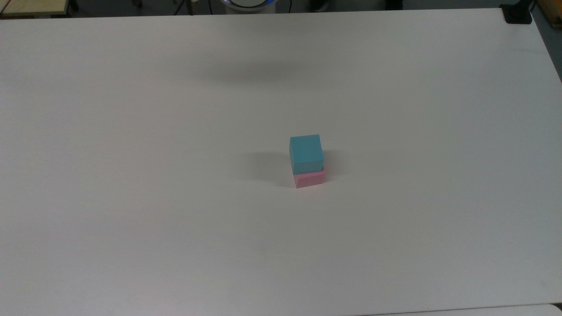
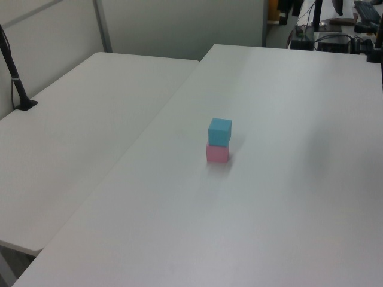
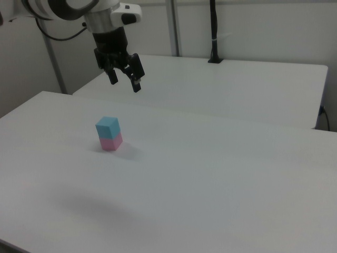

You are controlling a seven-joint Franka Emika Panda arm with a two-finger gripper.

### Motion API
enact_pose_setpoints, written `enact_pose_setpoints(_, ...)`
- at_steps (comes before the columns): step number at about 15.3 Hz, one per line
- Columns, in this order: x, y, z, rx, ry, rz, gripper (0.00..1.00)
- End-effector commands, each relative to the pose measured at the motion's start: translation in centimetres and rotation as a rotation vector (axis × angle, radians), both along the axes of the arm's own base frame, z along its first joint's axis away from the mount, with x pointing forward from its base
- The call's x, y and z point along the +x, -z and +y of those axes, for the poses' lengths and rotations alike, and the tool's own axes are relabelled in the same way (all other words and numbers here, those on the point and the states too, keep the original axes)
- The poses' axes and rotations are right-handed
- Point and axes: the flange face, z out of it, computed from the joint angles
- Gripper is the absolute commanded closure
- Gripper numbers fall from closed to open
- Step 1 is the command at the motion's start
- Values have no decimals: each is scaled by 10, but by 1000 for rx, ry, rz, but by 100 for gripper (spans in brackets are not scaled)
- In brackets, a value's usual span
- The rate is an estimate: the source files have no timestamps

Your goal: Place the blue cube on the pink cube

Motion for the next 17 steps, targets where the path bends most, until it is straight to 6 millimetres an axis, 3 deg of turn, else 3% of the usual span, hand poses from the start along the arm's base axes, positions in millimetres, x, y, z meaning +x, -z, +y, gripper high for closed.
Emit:
enact_pose_setpoints(1,-16,-18,-21,8,0,-13,0)
enact_pose_setpoints(6,-18,-16,-26,22,1,-2,0)
enact_pose_setpoints(17,-11,-9,-3,53,-30,2,0)
